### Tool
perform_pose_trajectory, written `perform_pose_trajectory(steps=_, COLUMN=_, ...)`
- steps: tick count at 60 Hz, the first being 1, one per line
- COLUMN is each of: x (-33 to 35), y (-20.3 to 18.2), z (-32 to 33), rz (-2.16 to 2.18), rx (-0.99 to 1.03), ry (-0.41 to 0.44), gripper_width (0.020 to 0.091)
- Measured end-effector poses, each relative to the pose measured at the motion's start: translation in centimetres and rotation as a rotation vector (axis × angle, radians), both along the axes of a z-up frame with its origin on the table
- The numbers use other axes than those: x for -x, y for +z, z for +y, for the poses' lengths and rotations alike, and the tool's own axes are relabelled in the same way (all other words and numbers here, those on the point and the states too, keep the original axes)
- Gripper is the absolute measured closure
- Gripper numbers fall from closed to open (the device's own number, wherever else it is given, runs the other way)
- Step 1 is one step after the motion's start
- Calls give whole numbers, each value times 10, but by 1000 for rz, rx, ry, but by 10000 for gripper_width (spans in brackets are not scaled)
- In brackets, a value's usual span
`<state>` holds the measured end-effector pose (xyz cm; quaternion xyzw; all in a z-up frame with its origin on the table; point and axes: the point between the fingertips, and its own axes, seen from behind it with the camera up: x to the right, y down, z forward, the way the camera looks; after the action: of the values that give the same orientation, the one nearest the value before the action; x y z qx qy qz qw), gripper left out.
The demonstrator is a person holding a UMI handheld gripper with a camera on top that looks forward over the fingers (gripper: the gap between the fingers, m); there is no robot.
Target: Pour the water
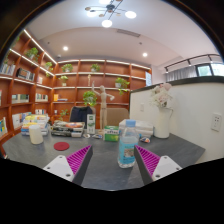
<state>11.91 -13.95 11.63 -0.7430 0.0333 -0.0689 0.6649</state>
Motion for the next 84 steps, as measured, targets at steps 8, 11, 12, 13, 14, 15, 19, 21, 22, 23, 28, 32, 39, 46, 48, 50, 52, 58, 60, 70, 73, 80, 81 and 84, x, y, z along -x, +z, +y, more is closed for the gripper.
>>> perform_pose_trajectory(steps=8, x=-36, y=-13, z=27, rz=30, rx=-8, ry=-7, gripper_width=270)
perform_pose_trajectory(steps=11, x=-42, y=-17, z=41, rz=37, rx=2, ry=6, gripper_width=268)
perform_pose_trajectory(steps=12, x=-44, y=-18, z=46, rz=42, rx=7, ry=10, gripper_width=268)
perform_pose_trajectory(steps=13, x=-46, y=-20, z=51, rz=46, rx=12, ry=11, gripper_width=268)
perform_pose_trajectory(steps=14, x=-49, y=-21, z=56, rz=50, rx=15, ry=13, gripper_width=267)
perform_pose_trajectory(steps=15, x=-50, y=-23, z=60, rz=53, rx=18, ry=16, gripper_width=267)
perform_pose_trajectory(steps=19, x=-61, y=-26, z=77, rz=54, rx=32, ry=19, gripper_width=274)
perform_pose_trajectory(steps=21, x=-65, y=-28, z=84, rz=53, rx=41, ry=17, gripper_width=284)
perform_pose_trajectory(steps=22, x=-66, y=-29, z=88, rz=52, rx=44, ry=18, gripper_width=292)
perform_pose_trajectory(steps=23, x=-68, y=-29, z=91, rz=51, rx=46, ry=17, gripper_width=305)
perform_pose_trajectory(steps=28, x=-73, y=-31, z=104, rz=42, rx=46, ry=20, gripper_width=415)
perform_pose_trajectory(steps=32, x=-72, y=-34, z=111, rz=37, rx=50, ry=32, gripper_width=476)
perform_pose_trajectory(steps=39, x=-65, y=-34, z=119, rz=29, rx=48, ry=64, gripper_width=637)
perform_pose_trajectory(steps=46, x=-64, y=-35, z=119, rz=39, rx=53, ry=55, gripper_width=745)
perform_pose_trajectory(steps=48, x=-66, y=-35, z=118, rz=36, rx=51, ry=45, gripper_width=794)
perform_pose_trajectory(steps=50, x=-69, y=-34, z=118, rz=34, rx=51, ry=26, gripper_width=827)
perform_pose_trajectory(steps=52, x=-73, y=-33, z=118, rz=30, rx=53, ry=22, gripper_width=827)
perform_pose_trajectory(steps=58, x=-68, y=-35, z=118, rz=26, rx=52, ry=21, gripper_width=828)
perform_pose_trajectory(steps=60, x=-69, y=-35, z=119, rz=28, rx=55, ry=23, gripper_width=828)
perform_pose_trajectory(steps=70, x=-43, y=-33, z=120, rz=12, rx=99, ry=71, gripper_width=828)
perform_pose_trajectory(steps=73, x=-25, y=-31, z=123, rz=-28, rx=113, ry=94, gripper_width=829)
perform_pose_trajectory(steps=80, x=35, y=-28, z=136, rz=-157, rx=162, ry=172, gripper_width=828)
perform_pose_trajectory(steps=81, x=44, y=-27, z=138, rz=-180, rx=168, ry=184, gripper_width=827)
perform_pose_trajectory(steps=84, x=72, y=-27, z=148, rz=-266, rx=189, ry=219, gripper_width=829)
